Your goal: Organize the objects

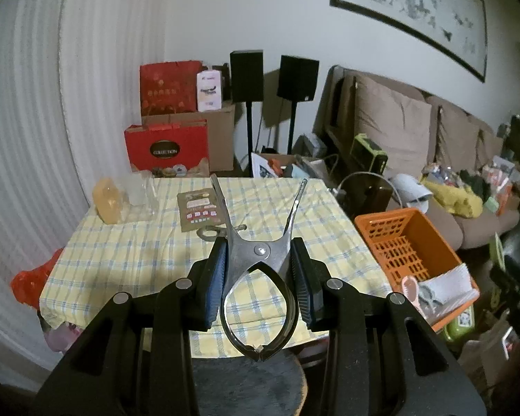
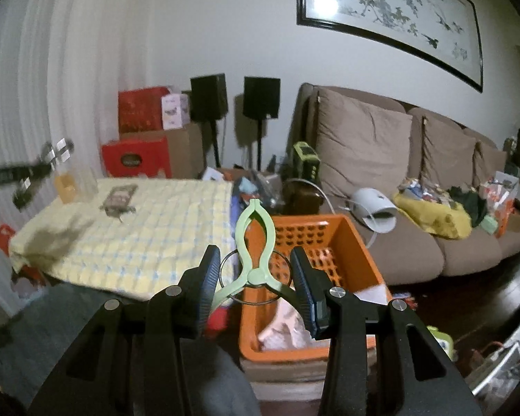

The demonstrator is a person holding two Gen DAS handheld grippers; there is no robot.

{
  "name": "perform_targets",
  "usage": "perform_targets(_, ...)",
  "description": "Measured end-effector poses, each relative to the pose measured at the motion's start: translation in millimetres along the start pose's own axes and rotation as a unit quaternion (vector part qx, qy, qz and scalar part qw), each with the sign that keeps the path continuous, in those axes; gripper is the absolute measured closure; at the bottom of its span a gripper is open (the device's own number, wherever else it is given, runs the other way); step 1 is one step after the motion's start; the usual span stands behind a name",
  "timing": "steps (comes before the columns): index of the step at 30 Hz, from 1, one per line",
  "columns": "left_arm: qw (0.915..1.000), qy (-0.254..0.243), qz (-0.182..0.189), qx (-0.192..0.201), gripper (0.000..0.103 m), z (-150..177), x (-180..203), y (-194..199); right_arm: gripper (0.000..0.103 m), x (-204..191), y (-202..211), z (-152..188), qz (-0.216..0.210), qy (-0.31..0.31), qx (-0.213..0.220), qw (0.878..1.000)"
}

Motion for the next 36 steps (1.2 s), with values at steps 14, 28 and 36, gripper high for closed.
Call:
perform_targets(14, 1.0, -0.005, -0.008, -0.001, 0.069, 1, 6, -6, 0.061, 4, -16, -7, -0.016, 0.007, 0.008, 1.0)
perform_targets(28, 0.9999, -0.002, -0.01, -0.009, 0.069, 2, 5, -8, 0.061, 16, -1, -16, -0.036, -0.028, 0.015, 0.999)
perform_targets(36, 0.9998, 0.008, -0.014, -0.012, 0.069, 2, -4, -8, 0.061, 10, -4, -13, -0.039, -0.022, 0.005, 0.999)
Point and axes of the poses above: each gripper's, at about its wrist camera, not at the fingertips, and y roughly against the way its jaws point, x to its right, z to its underside, the point moved 10 cm from there along -y, roughly the way its jaws point, and after that the axes turned 5 degrees about -y, right-handed, at the moved point
